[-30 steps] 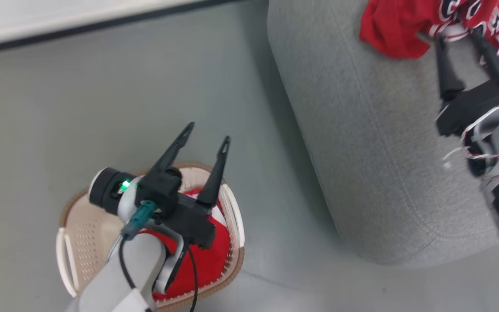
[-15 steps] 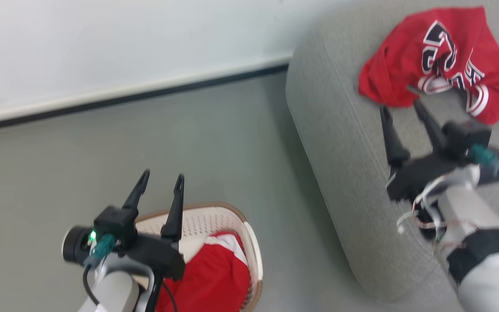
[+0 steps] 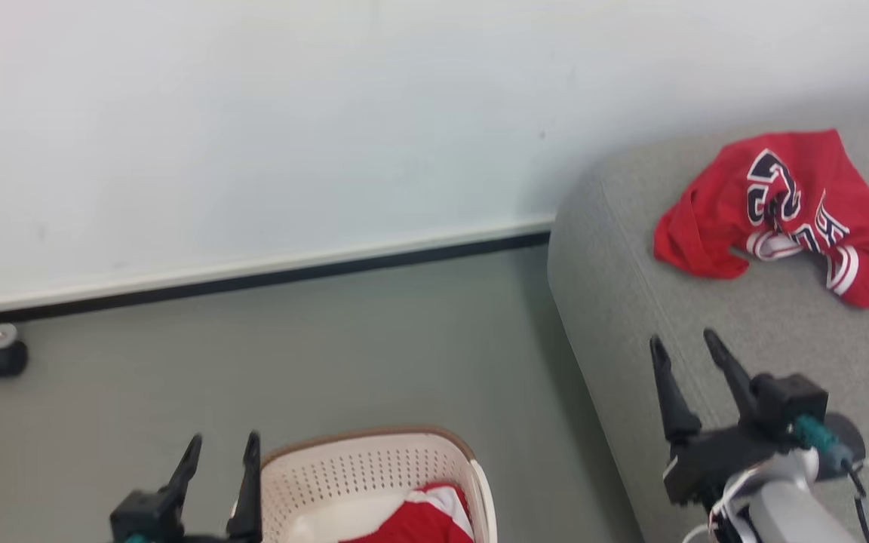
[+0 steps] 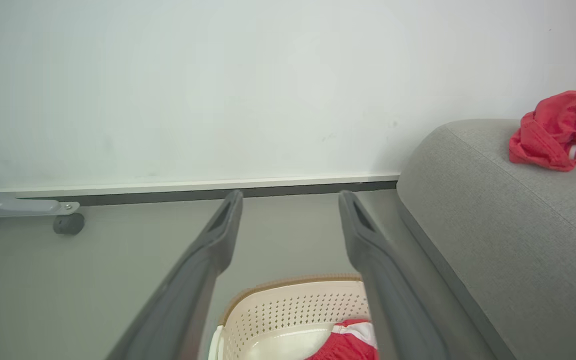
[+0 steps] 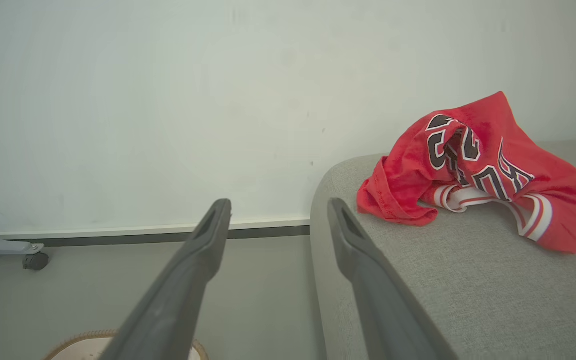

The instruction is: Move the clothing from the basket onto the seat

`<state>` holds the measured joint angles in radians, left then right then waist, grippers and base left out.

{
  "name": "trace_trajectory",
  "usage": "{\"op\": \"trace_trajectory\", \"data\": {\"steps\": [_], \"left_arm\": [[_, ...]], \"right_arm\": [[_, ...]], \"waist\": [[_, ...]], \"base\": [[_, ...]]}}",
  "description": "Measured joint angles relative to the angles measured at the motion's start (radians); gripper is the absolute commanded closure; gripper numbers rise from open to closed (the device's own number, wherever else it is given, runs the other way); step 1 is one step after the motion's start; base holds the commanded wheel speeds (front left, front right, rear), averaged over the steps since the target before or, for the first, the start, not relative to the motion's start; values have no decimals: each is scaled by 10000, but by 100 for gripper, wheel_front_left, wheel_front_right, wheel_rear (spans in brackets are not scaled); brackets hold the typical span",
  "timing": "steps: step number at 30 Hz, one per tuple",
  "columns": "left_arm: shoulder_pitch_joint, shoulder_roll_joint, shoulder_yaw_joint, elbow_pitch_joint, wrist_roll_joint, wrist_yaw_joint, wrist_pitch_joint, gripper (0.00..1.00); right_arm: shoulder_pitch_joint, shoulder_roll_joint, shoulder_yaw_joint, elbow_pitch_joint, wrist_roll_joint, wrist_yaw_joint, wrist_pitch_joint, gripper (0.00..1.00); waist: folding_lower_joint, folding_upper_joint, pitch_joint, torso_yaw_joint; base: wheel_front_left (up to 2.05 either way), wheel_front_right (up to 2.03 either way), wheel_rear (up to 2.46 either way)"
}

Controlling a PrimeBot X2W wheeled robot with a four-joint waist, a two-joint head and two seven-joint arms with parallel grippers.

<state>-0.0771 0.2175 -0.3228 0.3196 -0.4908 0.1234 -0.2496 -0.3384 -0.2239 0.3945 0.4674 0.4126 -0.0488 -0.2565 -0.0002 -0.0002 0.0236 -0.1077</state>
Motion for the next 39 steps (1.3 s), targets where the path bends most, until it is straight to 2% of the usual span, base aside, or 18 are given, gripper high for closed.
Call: {"op": "trace_trajectory", "data": {"steps": [7,13,23,39], "left_arm": [[1481,0,905,-640,466,2,0,0],[2054,-84,1457,-1131,828,8,0,0],[2469,-362,1975,-1781,1346,10,0,0],[2537,-552,2280,-2261,1776,8,-2,0]], "right_arm": [[1577,-73,-35,-1287,-194,-316,0,0],[2371,-146,-199,-2034,-362,-483,0,0],[3050,-188,-439,-2897,-504,-602,0,0],[3302,-192,-828,-3486,-704,-671,0,0]], "waist": [[0,0,-817,396],[0,1,-1130,653],[1,1,-1123,652],[2,2,-964,715]], "base": [[0,0,0],[0,0,0],[0,0,0],[0,0,0]]}}
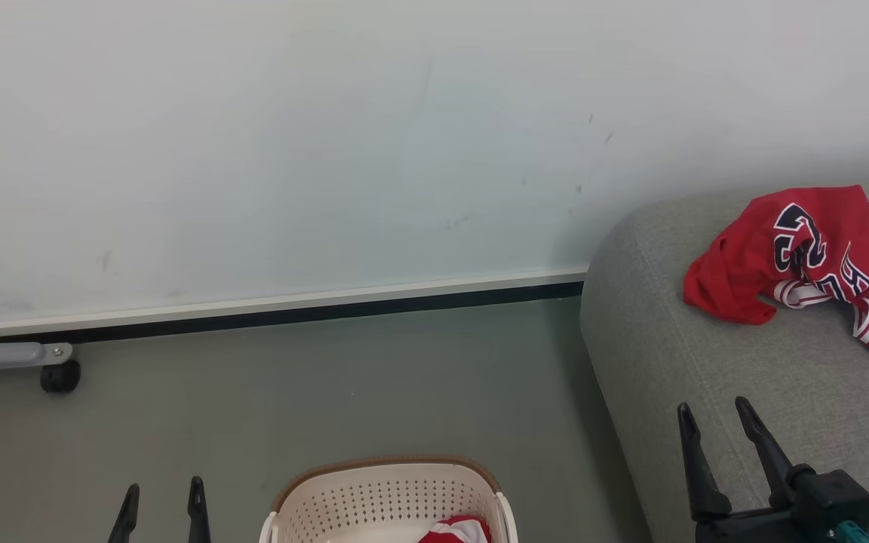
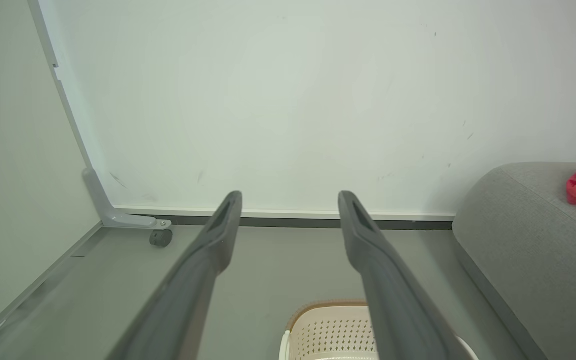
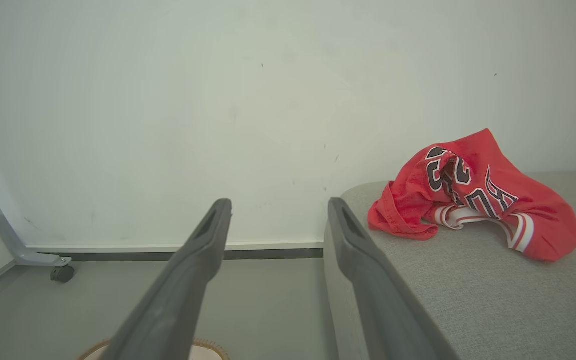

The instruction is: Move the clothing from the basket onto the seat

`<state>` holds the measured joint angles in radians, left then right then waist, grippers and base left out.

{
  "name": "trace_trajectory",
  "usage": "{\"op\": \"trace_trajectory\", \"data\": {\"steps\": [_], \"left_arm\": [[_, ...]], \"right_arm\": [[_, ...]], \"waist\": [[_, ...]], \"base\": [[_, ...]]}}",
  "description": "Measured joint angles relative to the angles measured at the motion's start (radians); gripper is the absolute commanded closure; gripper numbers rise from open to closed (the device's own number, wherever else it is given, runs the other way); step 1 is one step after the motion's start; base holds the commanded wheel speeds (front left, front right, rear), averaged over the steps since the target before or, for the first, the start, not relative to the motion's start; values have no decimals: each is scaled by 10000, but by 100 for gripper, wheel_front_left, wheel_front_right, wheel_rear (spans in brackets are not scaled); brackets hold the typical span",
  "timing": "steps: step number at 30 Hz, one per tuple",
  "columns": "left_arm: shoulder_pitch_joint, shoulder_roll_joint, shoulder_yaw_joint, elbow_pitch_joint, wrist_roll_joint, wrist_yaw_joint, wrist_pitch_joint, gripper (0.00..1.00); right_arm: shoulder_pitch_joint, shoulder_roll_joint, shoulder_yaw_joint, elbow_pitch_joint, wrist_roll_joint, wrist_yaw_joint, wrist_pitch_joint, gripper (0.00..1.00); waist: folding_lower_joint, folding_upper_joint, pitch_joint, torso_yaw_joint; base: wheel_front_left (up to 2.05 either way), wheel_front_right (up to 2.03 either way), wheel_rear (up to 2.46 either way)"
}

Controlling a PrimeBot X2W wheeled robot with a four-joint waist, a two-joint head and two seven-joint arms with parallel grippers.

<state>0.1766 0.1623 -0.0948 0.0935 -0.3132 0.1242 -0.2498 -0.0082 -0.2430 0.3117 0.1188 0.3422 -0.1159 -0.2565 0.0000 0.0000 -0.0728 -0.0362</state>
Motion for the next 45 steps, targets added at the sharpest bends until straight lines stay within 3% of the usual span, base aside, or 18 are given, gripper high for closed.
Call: {"op": "trace_trajectory", "data": {"steps": [10,19,39,45], "left_arm": [[38,142,-150,-77,188,-4,17,0],[-935,222,-650,284,366,-125,483,0],[-3954,-136,-2560,3287,1496,-1126,2144,0],[-4935,-387,-2765,4195,1584,-1243,2535,0]], "right_arm": [[0,-33,-362,-318,-90,-71,0,0],[-555,-92,-646,-690,-290,-71,0,0],[-2590,-180,-1233,-1645,-888,-79,-2,0],[-3372,-184,-1436,-1839,-963,-86,-2,0]], "waist": [[0,1,521,37],[1,2,1418,-17],[3,2,4227,-739],[3,2,5111,-1036]], "base": [[0,0,0],[0,0,0],[0,0,0],[0,0,0]]}}
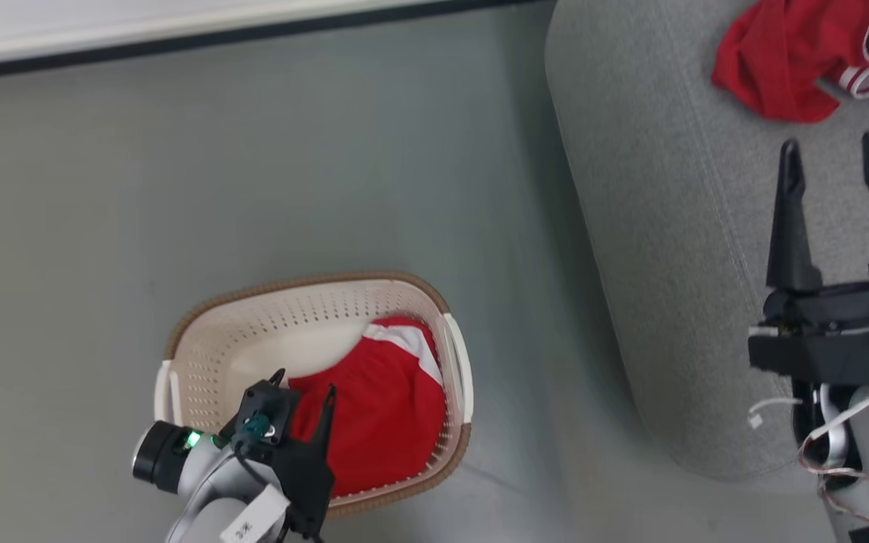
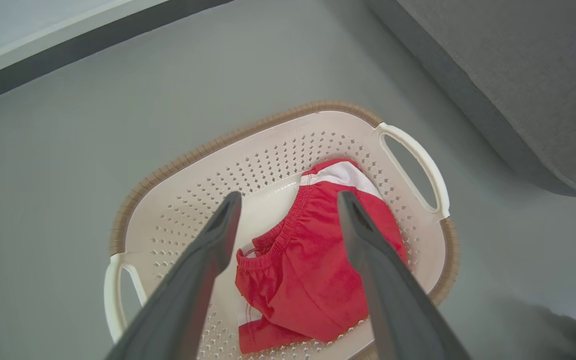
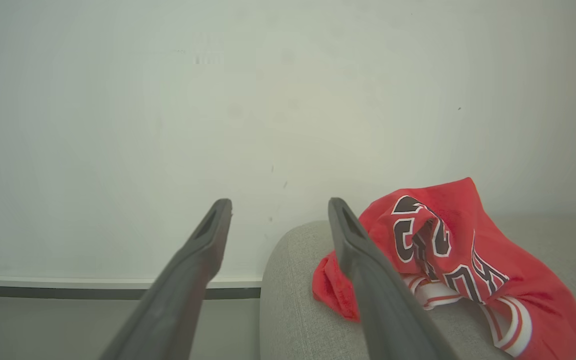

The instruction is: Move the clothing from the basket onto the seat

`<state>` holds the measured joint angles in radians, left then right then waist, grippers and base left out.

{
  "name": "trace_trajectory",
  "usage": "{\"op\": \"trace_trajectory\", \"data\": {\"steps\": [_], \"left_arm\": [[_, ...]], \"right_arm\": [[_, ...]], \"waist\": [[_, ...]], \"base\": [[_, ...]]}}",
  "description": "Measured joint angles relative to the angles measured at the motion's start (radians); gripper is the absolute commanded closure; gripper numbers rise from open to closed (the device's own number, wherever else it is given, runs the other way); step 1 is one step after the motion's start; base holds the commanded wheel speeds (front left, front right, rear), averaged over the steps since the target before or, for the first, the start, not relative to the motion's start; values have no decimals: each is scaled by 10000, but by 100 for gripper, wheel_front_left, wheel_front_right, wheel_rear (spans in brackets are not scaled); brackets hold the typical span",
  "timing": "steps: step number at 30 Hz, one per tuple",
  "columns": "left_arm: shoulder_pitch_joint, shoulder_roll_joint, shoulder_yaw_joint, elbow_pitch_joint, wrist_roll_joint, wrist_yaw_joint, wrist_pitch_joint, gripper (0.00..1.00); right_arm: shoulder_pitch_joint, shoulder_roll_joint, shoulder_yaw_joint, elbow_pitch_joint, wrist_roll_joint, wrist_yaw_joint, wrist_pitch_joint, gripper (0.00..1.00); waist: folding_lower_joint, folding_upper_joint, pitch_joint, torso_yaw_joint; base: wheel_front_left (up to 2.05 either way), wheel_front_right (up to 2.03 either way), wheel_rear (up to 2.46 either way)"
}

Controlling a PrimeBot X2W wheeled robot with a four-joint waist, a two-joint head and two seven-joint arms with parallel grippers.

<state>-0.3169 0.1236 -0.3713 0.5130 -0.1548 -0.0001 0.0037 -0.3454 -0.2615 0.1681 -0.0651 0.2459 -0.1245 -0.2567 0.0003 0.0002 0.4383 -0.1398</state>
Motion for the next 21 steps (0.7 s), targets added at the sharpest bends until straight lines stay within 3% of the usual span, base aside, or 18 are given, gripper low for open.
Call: {"op": "trace_trajectory", "data": {"steps": [21], "left_arm": [[-2957,23,-251,2497,725,-90,826,0]], "right_arm": [[-2059,-140,-165,-1360,-466,0,0,0]], "waist": [[-2,0,3326,-715]], "base": [[0,0,0]]}}
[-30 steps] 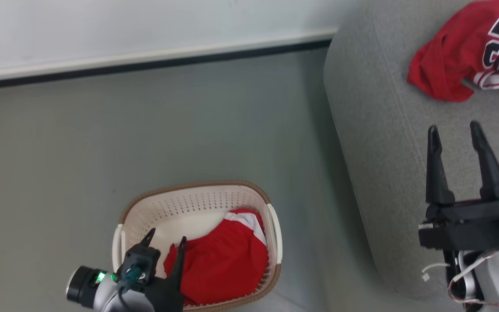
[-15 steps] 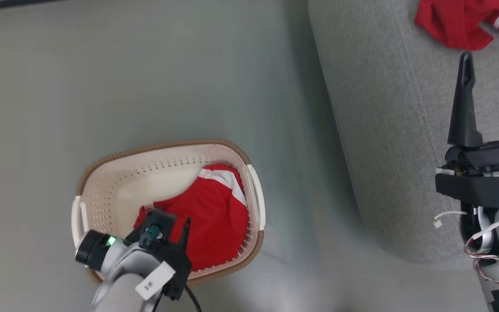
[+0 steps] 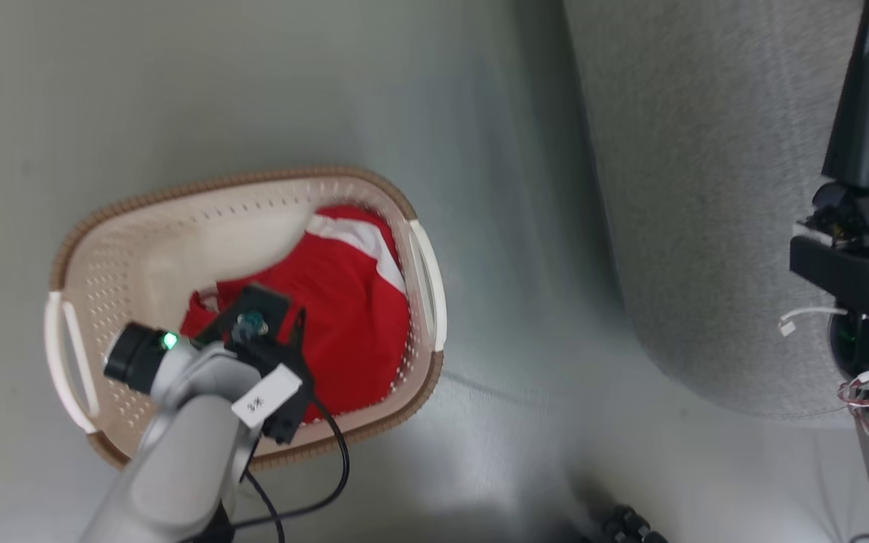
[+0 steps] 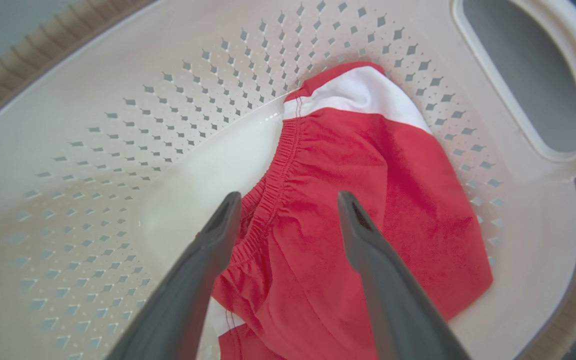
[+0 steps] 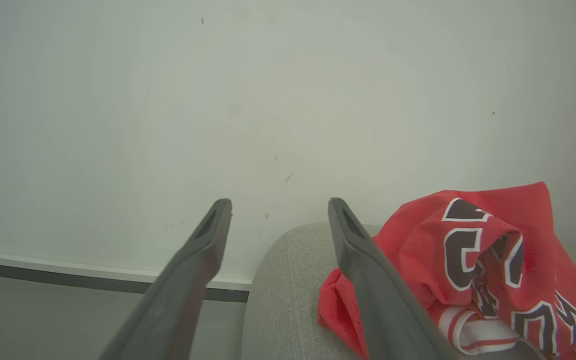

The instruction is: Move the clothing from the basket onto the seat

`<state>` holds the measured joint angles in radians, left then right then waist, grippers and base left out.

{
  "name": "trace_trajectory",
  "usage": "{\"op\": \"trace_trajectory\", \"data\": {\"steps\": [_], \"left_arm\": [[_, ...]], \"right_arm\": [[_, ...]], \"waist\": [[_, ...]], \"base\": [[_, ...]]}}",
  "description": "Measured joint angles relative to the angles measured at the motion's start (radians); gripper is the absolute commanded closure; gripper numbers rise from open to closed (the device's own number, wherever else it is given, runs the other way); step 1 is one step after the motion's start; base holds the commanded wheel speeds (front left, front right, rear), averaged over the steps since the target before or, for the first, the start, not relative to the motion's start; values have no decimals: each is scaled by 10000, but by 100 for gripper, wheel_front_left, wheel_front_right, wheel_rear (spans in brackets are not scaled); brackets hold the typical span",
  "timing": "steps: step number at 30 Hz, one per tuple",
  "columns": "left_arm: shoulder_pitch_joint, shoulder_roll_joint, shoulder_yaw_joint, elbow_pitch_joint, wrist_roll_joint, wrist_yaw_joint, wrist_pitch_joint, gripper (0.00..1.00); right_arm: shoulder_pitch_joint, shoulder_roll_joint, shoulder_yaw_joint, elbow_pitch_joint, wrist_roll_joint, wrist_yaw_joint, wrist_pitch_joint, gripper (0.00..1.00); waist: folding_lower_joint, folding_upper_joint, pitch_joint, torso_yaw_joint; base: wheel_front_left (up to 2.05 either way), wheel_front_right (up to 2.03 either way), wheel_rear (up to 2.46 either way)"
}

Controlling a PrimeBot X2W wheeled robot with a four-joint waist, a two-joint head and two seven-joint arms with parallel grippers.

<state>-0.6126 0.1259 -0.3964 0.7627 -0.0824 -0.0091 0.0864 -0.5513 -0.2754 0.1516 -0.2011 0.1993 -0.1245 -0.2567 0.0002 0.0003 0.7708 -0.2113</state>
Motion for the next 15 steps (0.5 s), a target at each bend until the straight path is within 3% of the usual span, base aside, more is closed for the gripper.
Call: {"op": "trace_trajectory", "data": {"steps": [15], "left_arm": [[-1510,86,-46,1087,324,-12,-17,0]], "right_arm": [[-979,19,-61,-430,-159,0,2,0]], "waist": [[0,-1,2140,-19]], "base": [[0,0,0]]}}
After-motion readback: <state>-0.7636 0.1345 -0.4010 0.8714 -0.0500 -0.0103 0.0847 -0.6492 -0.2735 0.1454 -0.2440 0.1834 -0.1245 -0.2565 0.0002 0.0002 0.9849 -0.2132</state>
